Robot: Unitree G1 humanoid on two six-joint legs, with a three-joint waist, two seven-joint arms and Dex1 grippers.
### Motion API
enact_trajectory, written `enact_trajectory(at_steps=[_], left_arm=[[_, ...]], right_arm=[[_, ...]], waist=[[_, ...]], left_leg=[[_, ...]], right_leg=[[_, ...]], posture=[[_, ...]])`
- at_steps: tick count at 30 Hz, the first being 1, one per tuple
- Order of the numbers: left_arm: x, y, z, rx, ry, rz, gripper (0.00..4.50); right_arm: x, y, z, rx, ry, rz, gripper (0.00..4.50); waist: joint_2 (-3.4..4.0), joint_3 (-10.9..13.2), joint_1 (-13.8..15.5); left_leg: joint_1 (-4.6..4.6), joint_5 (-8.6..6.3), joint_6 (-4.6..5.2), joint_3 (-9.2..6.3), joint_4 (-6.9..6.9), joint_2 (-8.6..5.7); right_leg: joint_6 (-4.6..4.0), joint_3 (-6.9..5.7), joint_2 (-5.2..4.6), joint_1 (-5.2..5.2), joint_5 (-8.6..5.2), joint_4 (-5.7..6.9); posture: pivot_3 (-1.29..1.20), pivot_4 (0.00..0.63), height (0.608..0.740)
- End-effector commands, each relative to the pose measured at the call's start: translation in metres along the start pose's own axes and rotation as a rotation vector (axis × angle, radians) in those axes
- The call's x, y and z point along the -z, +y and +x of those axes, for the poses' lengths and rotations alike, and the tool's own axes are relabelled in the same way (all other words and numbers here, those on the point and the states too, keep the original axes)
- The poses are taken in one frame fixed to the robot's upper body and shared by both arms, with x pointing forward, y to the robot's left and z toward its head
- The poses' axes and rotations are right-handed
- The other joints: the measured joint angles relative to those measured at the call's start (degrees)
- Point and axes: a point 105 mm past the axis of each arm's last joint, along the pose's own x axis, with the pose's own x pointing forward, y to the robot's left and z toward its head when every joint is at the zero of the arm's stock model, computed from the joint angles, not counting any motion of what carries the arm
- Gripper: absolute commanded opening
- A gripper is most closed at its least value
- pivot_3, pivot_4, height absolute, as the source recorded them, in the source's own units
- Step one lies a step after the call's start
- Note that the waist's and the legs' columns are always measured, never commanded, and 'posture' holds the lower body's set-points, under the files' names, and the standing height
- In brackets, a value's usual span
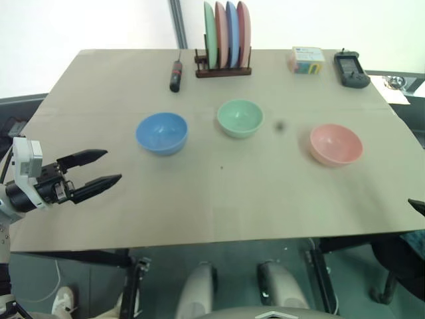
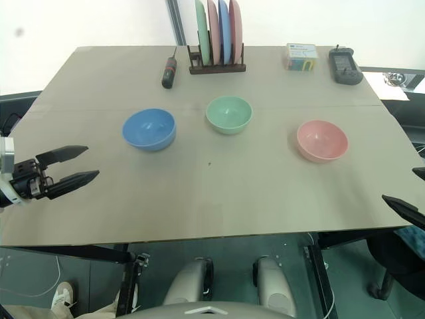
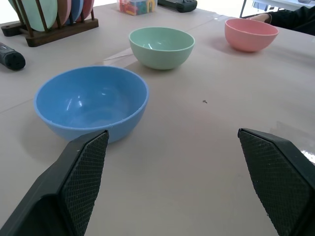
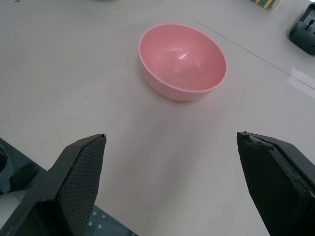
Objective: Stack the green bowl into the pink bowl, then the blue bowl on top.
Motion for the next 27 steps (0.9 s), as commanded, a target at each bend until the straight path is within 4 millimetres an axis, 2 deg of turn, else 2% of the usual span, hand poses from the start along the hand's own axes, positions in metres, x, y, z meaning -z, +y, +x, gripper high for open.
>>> enact_trajectory(at_steps=[1, 4, 8, 13, 17, 20, 25, 27], left_arm=[[-0.016, -0.001, 0.005, 0.022, -0.021, 0.041, 4.50], [-0.024, -0.005, 0.015, 0.051, -0.055, 0.046, 4.50], [-0.026, -0.006, 0.022, 0.084, -0.070, 0.050, 4.50], [-0.027, -0.019, 0.040, 0.185, -0.089, 0.053, 4.50], [-0.032, -0.049, 0.070, 0.346, -0.145, 0.050, 4.50], [-0.039, -0.065, 0.081, 0.422, -0.185, 0.051, 4.50], [-0.050, -0.078, 0.087, 0.459, -0.224, 0.072, 4.50], [-0.050, -0.083, 0.086, 0.458, -0.221, 0.078, 4.50]], right_arm=[[-0.007, -0.002, 0.002, 0.009, -0.033, -0.012, 4.45], [-0.012, -0.001, 0.011, -0.002, -0.063, -0.016, 4.45], [-0.017, -0.002, 0.020, 0.013, -0.097, -0.021, 4.45], [-0.034, -0.002, 0.043, 0.015, -0.159, -0.046, 4.45], [-0.041, 0.005, 0.097, 0.055, -0.072, -0.233, 4.45], [-0.041, 0.016, 0.131, -0.017, -0.068, -0.215, 4.45], [-0.025, 0.023, 0.186, -0.080, 0.028, -0.196, 4.45], [-0.020, 0.019, 0.203, -0.069, 0.059, -0.190, 3.92]], waist=[[0.00, 0.00, 0.00], [-0.03, -0.01, -0.02], [-0.01, -0.01, -0.01], [0.00, 0.00, -0.16], [0.00, -0.01, -0.36], [0.01, 0.00, -0.35], [0.03, 0.03, -0.32], [0.08, 0.07, -0.35]], left_leg=[[0.00, 0.00, 0.00, 0.00, 0.00, 0.00], [0.02, 0.00, 0.00, -0.02, 0.04, 0.00], [0.02, 0.00, 0.00, -0.01, 0.10, -0.01], [0.00, 0.00, 0.00, -0.02, 0.09, -0.01], [0.04, 0.01, 0.01, 0.00, 0.25, 0.00], [-0.02, 0.01, 0.01, 0.00, 0.44, 0.00], [-0.06, 0.01, 0.01, -0.04, 0.44, 0.00], [-0.06, 0.00, 0.01, -0.04, 0.44, -0.01]], right_leg=[[0.00, 0.00, 0.00, 0.00, 0.00, 0.00], [0.00, 0.00, 0.02, 0.03, 0.00, 0.02], [0.00, 0.00, 0.02, 0.07, 0.01, 0.03], [0.00, 0.01, 0.04, 0.06, 0.02, 0.04], [0.02, 0.05, 0.06, 0.07, 0.02, 0.19], [0.01, 0.07, 0.07, 0.03, 0.03, 0.35], [-0.21, 0.08, 0.12, 0.00, 0.17, 0.38], [-0.22, 0.08, 0.12, 0.01, 0.17, 0.36]], posture=[[0.00, 0.150, 0.740], [0.00, 0.150, 0.740], [0.00, 0.150, 0.740], [0.00, 0.150, 0.740], [0.00, 0.150, 0.740], [0.00, 0.150, 0.740], [0.00, 0.150, 0.740], [0.00, 0.150, 0.740]])
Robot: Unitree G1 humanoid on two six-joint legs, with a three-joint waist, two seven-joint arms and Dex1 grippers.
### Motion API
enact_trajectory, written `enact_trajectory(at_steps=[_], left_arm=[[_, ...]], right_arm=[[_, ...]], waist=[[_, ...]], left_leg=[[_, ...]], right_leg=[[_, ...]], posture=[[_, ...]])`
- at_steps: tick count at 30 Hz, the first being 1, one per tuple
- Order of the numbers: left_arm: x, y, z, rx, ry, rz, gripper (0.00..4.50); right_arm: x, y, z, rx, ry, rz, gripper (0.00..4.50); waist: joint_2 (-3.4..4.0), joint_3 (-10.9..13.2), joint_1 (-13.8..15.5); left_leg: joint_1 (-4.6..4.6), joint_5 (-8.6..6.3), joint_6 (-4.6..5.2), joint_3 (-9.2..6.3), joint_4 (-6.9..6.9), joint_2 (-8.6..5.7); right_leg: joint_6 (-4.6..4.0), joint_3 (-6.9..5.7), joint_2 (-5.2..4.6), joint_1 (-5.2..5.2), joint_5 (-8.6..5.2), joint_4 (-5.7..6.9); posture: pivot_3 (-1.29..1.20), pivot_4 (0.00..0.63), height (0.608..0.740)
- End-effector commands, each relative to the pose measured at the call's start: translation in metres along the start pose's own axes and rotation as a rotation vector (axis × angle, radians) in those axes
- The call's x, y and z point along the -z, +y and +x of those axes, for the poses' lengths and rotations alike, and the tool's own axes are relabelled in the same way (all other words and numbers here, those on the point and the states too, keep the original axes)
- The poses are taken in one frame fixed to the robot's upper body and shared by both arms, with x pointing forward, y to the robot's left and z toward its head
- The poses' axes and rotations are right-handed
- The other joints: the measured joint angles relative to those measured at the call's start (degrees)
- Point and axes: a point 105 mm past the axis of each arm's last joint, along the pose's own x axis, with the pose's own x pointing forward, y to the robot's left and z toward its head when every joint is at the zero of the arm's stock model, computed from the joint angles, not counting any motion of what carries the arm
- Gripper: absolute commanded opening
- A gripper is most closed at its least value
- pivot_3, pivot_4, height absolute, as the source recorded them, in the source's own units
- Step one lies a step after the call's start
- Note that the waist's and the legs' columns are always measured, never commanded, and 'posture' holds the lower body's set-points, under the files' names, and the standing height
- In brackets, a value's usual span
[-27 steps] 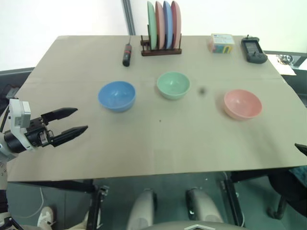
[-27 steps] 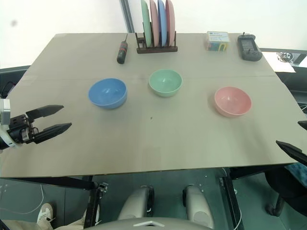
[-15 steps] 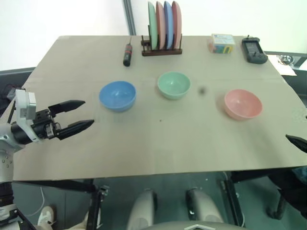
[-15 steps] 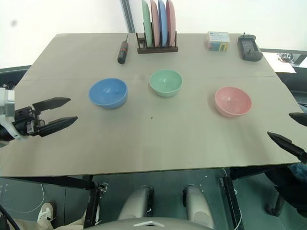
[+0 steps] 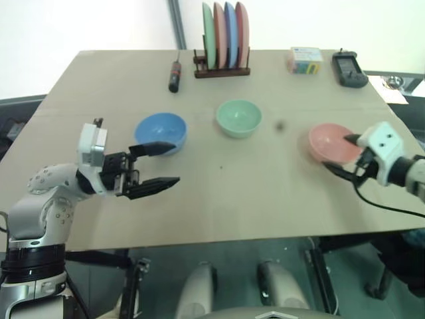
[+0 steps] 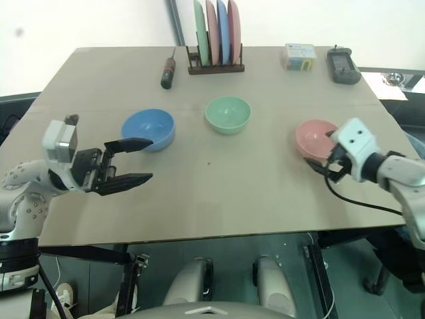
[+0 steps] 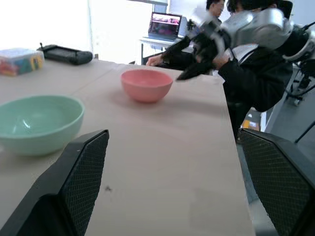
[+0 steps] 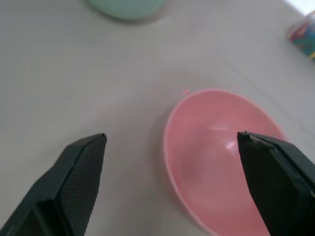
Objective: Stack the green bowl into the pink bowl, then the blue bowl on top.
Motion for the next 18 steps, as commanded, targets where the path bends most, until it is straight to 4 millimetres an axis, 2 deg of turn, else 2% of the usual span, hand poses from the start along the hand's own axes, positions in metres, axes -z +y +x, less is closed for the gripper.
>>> enact_trajectory(at_steps=[1, 2, 3, 5, 8, 9, 13, 18], left_arm=[[-0.009, -0.012, 0.004, 0.021, -0.011, 0.038, 4.50], [-0.009, -0.014, 0.004, 0.021, -0.010, 0.038, 4.50], [-0.009, -0.015, 0.003, 0.012, -0.011, 0.038, 4.50], [-0.011, -0.017, 0.001, -0.006, -0.012, 0.038, 4.50], [-0.012, -0.019, -0.001, -0.025, -0.011, 0.039, 4.50], [-0.012, -0.020, -0.002, -0.034, -0.009, 0.037, 4.50], [-0.010, -0.020, -0.007, -0.078, -0.013, 0.023, 4.50], [-0.001, -0.013, -0.014, -0.175, 0.008, 0.013, 4.50]], right_arm=[[0.006, -0.011, 0.020, 0.032, 0.043, -0.017, 3.51], [0.006, -0.013, 0.023, 0.033, 0.044, -0.015, 3.27], [0.006, -0.016, 0.026, 0.041, 0.043, -0.010, 2.66], [0.004, -0.020, 0.031, 0.046, 0.037, -0.021, 1.99], [0.000, -0.024, 0.033, 0.054, 0.021, -0.027, 0.75], [-0.003, -0.023, 0.033, 0.042, 0.011, -0.037, 0.16], [-0.022, -0.009, 0.032, -0.023, -0.051, -0.118, 0.04], [-0.056, 0.055, 0.036, -0.250, -0.174, -0.180, 0.04]], waist=[[0.05, 0.04, 0.00], [0.06, 0.05, 0.01], [0.08, 0.08, 0.10], [0.08, 0.09, 0.14], [0.10, 0.09, 0.10], [0.10, 0.09, 0.13], [0.14, 0.12, 0.03], [0.15, 0.13, -0.17]], left_leg=[[-0.02, 0.00, 0.00, 0.02, 0.00, -0.01], [-0.02, 0.00, 0.00, 0.02, 0.00, -0.01], [-0.02, 0.00, 0.00, 0.00, 0.00, -0.01], [-0.03, 0.00, 0.00, -0.01, 0.00, -0.01], [-0.02, 0.00, 0.00, -0.02, 0.01, -0.01], [0.00, 0.00, 0.00, -0.02, 0.01, -0.01], [0.00, 0.00, 0.00, -0.03, 0.04, -0.01], [0.04, 0.00, 0.00, -0.04, 0.06, 0.03]], right_leg=[[0.00, 0.02, 0.00, -0.01, 0.00, -0.01], [0.00, 0.02, 0.00, -0.01, 0.00, -0.01], [0.02, 0.02, 0.00, -0.02, 0.02, 0.00], [0.05, 0.01, 0.00, -0.03, 0.04, 0.01], [0.05, 0.01, 0.00, -0.02, 0.04, 0.04], [0.05, 0.01, 0.00, -0.02, 0.04, 0.06], [0.04, 0.01, 0.01, -0.04, 0.03, 0.15], [0.05, 0.01, 0.07, -0.07, 0.02, 0.30]], posture=[[0.00, 0.150, 0.740], [0.00, 0.150, 0.740], [0.00, 0.150, 0.740], [0.00, 0.150, 0.740], [0.00, 0.150, 0.740], [0.00, 0.150, 0.740], [0.00, 0.150, 0.740], [0.00, 0.150, 0.740]])
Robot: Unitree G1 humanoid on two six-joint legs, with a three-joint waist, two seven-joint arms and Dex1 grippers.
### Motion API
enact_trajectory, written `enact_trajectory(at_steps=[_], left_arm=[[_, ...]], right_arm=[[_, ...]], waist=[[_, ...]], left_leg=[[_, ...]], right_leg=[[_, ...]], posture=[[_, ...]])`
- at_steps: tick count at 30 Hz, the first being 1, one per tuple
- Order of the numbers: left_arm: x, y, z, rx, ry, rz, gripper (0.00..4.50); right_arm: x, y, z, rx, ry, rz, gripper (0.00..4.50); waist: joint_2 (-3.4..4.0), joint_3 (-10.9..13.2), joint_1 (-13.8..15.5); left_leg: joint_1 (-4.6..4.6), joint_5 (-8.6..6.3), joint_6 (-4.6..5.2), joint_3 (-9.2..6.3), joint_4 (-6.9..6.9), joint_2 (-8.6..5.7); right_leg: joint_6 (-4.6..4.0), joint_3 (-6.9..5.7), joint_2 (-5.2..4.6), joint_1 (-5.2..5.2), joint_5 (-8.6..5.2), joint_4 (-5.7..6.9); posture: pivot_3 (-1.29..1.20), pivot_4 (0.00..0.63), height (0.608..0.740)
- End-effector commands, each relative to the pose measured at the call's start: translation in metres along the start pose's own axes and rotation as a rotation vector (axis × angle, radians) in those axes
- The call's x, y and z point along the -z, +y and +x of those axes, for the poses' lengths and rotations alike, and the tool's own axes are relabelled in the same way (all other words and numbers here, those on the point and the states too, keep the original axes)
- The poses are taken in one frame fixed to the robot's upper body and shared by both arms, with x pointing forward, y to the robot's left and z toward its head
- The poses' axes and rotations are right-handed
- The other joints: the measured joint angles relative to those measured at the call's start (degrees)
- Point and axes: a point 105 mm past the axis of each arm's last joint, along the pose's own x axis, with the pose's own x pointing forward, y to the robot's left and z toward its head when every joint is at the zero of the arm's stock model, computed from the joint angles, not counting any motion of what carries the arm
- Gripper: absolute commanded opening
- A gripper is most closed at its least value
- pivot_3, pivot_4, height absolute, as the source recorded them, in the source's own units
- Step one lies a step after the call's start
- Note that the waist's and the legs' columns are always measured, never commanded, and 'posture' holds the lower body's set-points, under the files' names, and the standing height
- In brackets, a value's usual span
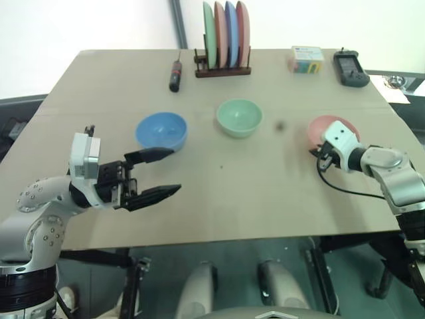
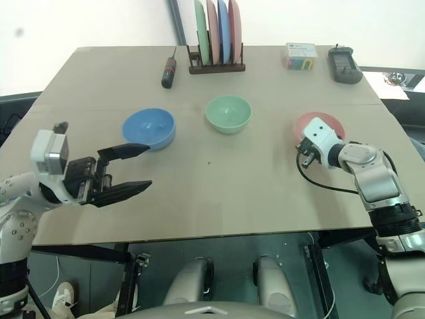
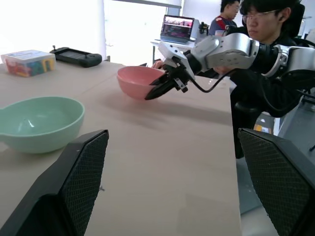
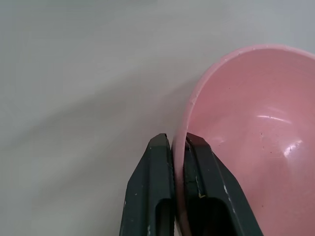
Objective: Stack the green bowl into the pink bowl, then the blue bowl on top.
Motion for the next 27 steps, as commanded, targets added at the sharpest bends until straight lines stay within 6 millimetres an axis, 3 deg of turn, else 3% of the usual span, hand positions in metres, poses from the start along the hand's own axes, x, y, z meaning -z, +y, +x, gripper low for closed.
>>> enact_trajectory(at_steps=[1, 8, 11, 13, 16, 19, 20, 24, 27], left_arm=[[-0.003, 0.005, -0.005, -0.084, 0.009, 0.061, 4.50], [-0.003, 0.012, -0.011, -0.162, 0.007, 0.056, 4.50], [-0.001, 0.013, -0.012, -0.176, 0.040, 0.060, 4.50], [-0.002, 0.017, -0.014, -0.218, 0.051, 0.063, 4.50], [0.002, 0.022, -0.016, -0.257, 0.103, 0.070, 4.50], [0.000, 0.029, -0.013, -0.289, 0.127, 0.095, 4.50], [-0.002, 0.030, -0.009, -0.279, 0.123, 0.099, 4.50], [-0.013, 0.029, -0.004, -0.220, 0.051, 0.084, 4.50], [-0.009, 0.034, 0.000, -0.245, 0.078, 0.130, 4.50]], right_arm=[[-0.037, 0.040, 0.013, -0.129, -0.115, -0.055, 0.04], [-0.049, 0.095, 0.046, -0.278, -0.099, 0.017, 0.04], [-0.051, 0.106, 0.056, -0.316, -0.073, 0.052, 0.98], [-0.056, 0.104, 0.056, -0.315, -0.087, 0.076, 1.92], [-0.060, 0.099, 0.051, -0.310, -0.091, 0.100, 2.84], [-0.064, 0.088, 0.042, -0.277, -0.108, 0.097, 4.12], [-0.069, 0.078, 0.037, -0.233, -0.128, 0.091, 4.32], [-0.093, 0.055, 0.019, -0.158, -0.233, 0.034, 4.32], [-0.098, 0.041, 0.010, -0.125, -0.251, -0.031, 4.32]], waist=[[0.00, 0.00, -0.11], [-0.04, -0.01, 0.36], [-0.10, -0.05, 0.02], [-0.04, -0.01, 0.03], [-0.05, -0.01, 0.11], [-0.05, -0.01, 0.21], [-0.05, 0.00, 0.25], [-0.05, 0.01, 0.17], [-0.05, 0.01, 0.00]], left_leg=[[0.01, 0.00, 0.00, -0.01, 0.00, 0.03], [-0.04, 0.00, 0.00, -0.03, 0.20, -0.01], [0.01, 0.00, 0.00, -0.02, 0.22, 0.00], [0.01, 0.00, 0.00, -0.02, 0.20, 0.03], [-0.02, 0.00, 0.00, -0.04, 0.19, 0.03], [-0.03, 0.00, 0.00, -0.03, 0.19, 0.01], [-0.03, 0.00, 0.00, -0.03, 0.19, 0.00], [-0.04, 0.00, 0.00, -0.03, 0.19, 0.00], [-0.04, 0.00, 0.00, -0.01, 0.18, 0.01]], right_leg=[[0.00, 0.00, 0.04, 0.00, 0.00, 0.01], [-0.08, -0.01, 0.00, -0.05, -0.04, 0.21], [-0.07, -0.01, 0.00, -0.03, -0.04, 0.22], [-0.08, -0.01, 0.03, -0.06, -0.04, 0.27], [-0.09, -0.01, 0.03, -0.08, -0.04, 0.27], [-0.08, -0.01, 0.01, -0.08, -0.04, 0.24], [-0.08, -0.01, 0.01, -0.07, -0.04, 0.24], [-0.08, -0.02, 0.02, -0.09, -0.05, 0.24], [-0.07, -0.01, 0.02, -0.10, -0.04, 0.24]], posture=[[0.00, 0.150, 0.740], [0.00, 0.150, 0.740], [0.00, 0.150, 0.740], [0.00, 0.150, 0.740], [0.00, 0.150, 0.740], [0.00, 0.150, 0.740], [0.00, 0.150, 0.740], [0.00, 0.150, 0.740], [0.00, 0.150, 0.740]])
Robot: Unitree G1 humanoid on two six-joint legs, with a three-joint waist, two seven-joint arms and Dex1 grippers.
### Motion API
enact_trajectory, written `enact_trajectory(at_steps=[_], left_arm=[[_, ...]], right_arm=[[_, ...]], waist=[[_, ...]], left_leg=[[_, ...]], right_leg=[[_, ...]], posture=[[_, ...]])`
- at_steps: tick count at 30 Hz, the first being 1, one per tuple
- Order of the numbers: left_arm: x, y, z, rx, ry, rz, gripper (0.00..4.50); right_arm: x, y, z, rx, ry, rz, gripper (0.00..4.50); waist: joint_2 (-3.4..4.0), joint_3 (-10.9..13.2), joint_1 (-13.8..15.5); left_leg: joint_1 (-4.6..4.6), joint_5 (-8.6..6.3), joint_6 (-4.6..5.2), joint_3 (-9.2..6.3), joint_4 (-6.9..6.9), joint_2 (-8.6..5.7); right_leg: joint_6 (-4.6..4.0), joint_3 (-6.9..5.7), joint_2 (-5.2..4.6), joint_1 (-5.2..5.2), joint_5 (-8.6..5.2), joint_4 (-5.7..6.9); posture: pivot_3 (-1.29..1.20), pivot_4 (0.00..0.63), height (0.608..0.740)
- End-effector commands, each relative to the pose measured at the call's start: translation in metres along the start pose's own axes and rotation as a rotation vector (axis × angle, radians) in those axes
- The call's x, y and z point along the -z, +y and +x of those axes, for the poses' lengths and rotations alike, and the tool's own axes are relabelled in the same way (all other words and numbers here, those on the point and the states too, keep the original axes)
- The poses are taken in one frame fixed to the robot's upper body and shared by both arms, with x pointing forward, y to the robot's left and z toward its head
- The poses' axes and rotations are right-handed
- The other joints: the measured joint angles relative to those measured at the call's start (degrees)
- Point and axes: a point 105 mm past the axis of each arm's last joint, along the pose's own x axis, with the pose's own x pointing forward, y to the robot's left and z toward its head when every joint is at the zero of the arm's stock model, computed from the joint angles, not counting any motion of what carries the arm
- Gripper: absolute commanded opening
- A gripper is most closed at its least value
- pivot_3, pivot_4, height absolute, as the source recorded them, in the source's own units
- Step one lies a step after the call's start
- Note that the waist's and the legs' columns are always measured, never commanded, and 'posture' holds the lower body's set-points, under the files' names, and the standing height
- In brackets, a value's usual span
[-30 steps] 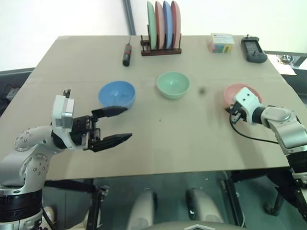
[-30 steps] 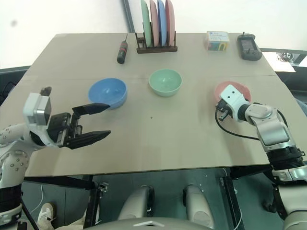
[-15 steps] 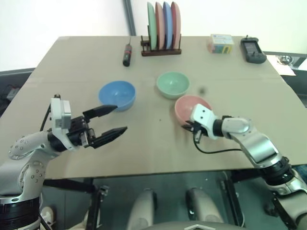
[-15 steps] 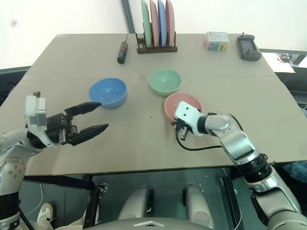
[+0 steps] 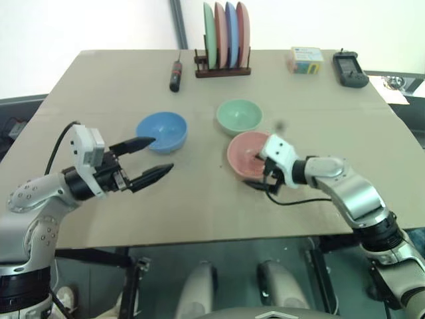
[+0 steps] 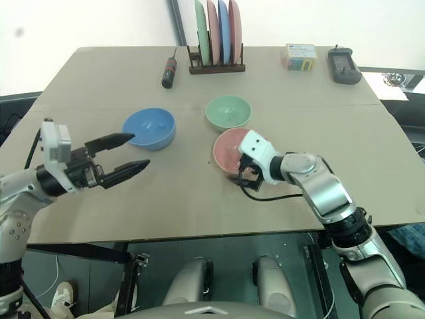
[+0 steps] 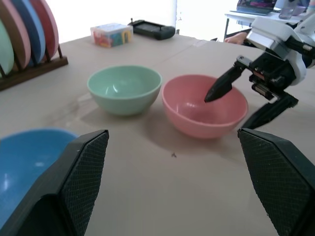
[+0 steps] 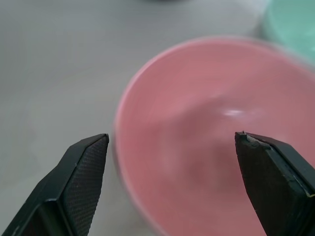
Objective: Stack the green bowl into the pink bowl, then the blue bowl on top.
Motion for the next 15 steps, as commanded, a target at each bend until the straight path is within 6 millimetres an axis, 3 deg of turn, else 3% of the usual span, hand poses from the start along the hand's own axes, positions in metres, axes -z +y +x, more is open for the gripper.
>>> enact_trajectory(at_steps=[1, 4, 7, 9, 12, 15], left_arm=[[0.001, 0.003, 0.007, -0.025, 0.028, 0.066, 4.50], [0.009, 0.017, 0.017, -0.153, 0.138, 0.232, 4.50], [0.017, 0.040, 0.027, -0.315, 0.326, 0.394, 4.50], [0.011, 0.041, 0.048, -0.236, 0.342, 0.438, 4.50], [0.010, 0.059, 0.075, -0.184, 0.496, 0.638, 4.50], [0.006, 0.066, 0.115, -0.075, 0.504, 0.775, 4.50]], right_arm=[[-0.023, -0.015, -0.017, 0.044, -0.068, -0.128, 4.32], [-0.028, -0.026, -0.022, 0.112, -0.126, -0.143, 4.32], [-0.042, -0.025, -0.037, 0.090, -0.307, -0.086, 4.32], [-0.039, -0.025, -0.050, 0.099, -0.336, -0.065, 4.32], [-0.036, -0.022, -0.066, 0.114, -0.352, -0.060, 4.32], [-0.034, -0.016, -0.083, 0.160, -0.366, -0.033, 4.32]], waist=[[0.00, 0.00, 0.00], [-0.01, 0.01, 0.02], [-0.04, 0.02, 0.32], [-0.12, 0.06, 0.75], [-0.10, 0.12, 1.75], [-0.06, 0.14, 1.66]], left_leg=[[0.01, 0.00, 0.00, 0.00, -0.03, 0.00], [0.00, 0.00, 0.00, -0.01, -0.06, 0.00], [0.00, 0.00, 0.00, -0.03, -0.04, -0.02], [-0.02, 0.00, 0.00, -0.06, -0.03, -0.04], [-0.10, 0.00, 0.00, -0.14, 0.02, -0.10], [-0.07, 0.00, 0.00, -0.04, -0.04, -0.10]], right_leg=[[0.01, 0.00, 0.00, -0.01, 0.00, -0.01], [0.01, 0.00, 0.01, -0.01, 0.00, -0.01], [0.07, 0.02, 0.03, 0.00, 0.04, 0.00], [0.16, 0.00, 0.03, 0.04, 0.10, -0.01], [0.21, -0.10, -0.01, 0.06, 0.13, -0.08], [0.21, -0.03, -0.01, 0.04, 0.12, -0.09]], posture=[[0.00, 0.150, 0.740], [0.00, 0.150, 0.740], [0.00, 0.150, 0.740], [0.00, 0.150, 0.740], [0.00, 0.150, 0.740], [0.00, 0.150, 0.740]])
